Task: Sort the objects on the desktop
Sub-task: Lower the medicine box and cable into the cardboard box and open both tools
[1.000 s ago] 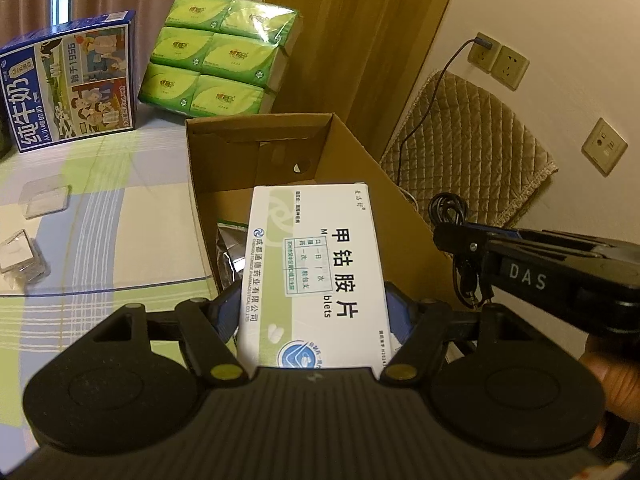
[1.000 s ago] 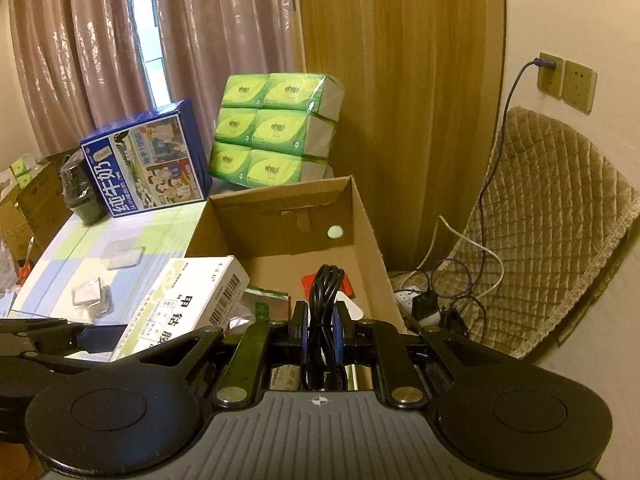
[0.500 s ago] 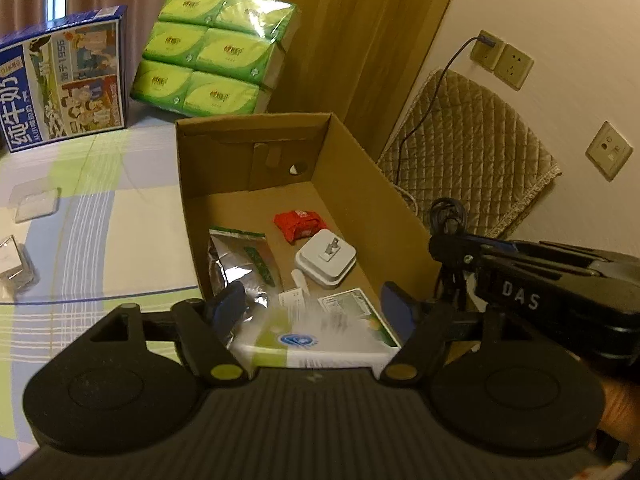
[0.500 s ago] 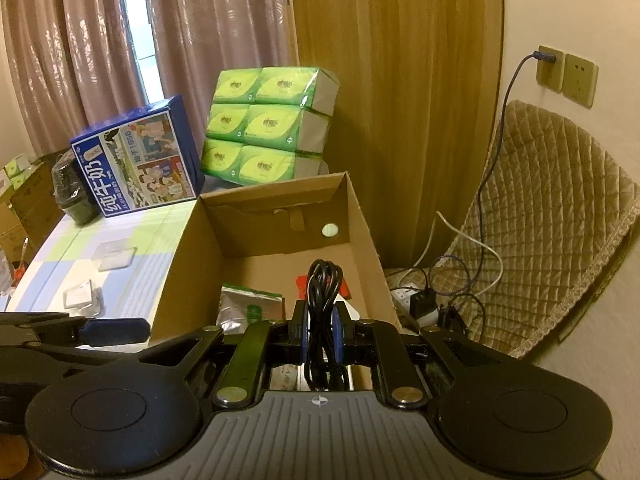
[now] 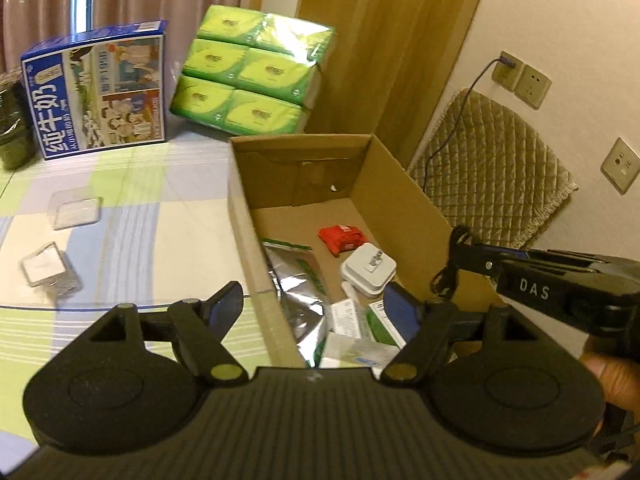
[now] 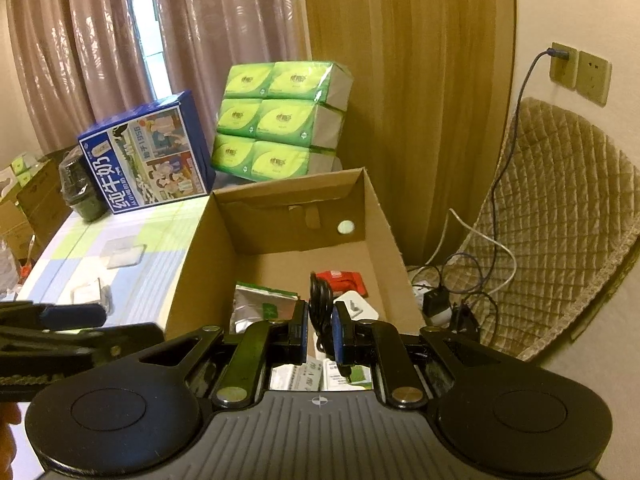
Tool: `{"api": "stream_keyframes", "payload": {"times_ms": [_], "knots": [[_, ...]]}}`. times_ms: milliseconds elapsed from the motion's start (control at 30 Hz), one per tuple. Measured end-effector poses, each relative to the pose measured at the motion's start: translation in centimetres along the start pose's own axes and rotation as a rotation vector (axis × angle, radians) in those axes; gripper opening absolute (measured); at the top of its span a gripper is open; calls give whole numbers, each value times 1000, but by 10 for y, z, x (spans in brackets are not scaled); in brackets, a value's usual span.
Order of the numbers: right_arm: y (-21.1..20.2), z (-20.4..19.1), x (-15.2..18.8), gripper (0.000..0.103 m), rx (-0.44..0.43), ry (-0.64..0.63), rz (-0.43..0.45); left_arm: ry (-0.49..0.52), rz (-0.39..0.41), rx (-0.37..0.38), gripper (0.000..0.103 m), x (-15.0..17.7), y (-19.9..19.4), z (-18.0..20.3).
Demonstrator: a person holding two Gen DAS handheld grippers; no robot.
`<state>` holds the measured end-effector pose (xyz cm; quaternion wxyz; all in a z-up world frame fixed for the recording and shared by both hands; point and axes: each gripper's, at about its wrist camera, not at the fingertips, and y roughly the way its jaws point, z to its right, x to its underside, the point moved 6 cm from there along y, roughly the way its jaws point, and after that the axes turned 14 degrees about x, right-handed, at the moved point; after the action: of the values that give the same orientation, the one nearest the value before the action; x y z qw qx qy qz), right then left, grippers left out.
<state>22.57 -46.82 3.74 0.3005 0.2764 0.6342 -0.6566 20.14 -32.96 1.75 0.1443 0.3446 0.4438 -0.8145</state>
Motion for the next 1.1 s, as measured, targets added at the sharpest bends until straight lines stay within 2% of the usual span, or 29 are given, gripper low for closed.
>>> {"api": "stream_keyframes", "payload": {"times_ms": [67, 100, 133, 433, 533, 733, 833, 967, 1100], "knots": [[4, -1, 0, 19, -6, 20, -18, -6, 0, -1, 73, 2, -4, -5], [4, 0, 0, 44, -7, 31, -21, -8, 0, -3, 73, 3, -5, -7], [2, 0, -1, 63, -10, 40, -14, -10, 0, -6, 73, 4, -7, -10], [-26, -18, 25, 65, -98, -4, -29, -21, 0, -39, 76, 20, -21, -27], [-38, -35, 40, 65, -128, -71, -30, -32, 0, -55, 76, 25, -29, -35], [-22, -53, 58, 66, -36, -207, -35, -42, 2, -82, 76, 34, -47, -51], [-6, -53, 66, 66, 44, -273, -58, -51, 3, -98, 77, 37, -56, -62], [-8, -45, 64, 66, 13, -182, -54, -64, 10, -123, 78, 41, -68, -78], [-13, -47, 66, 66, 15, -190, -55, -80, 12, -145, 78, 46, -79, -95]]}}
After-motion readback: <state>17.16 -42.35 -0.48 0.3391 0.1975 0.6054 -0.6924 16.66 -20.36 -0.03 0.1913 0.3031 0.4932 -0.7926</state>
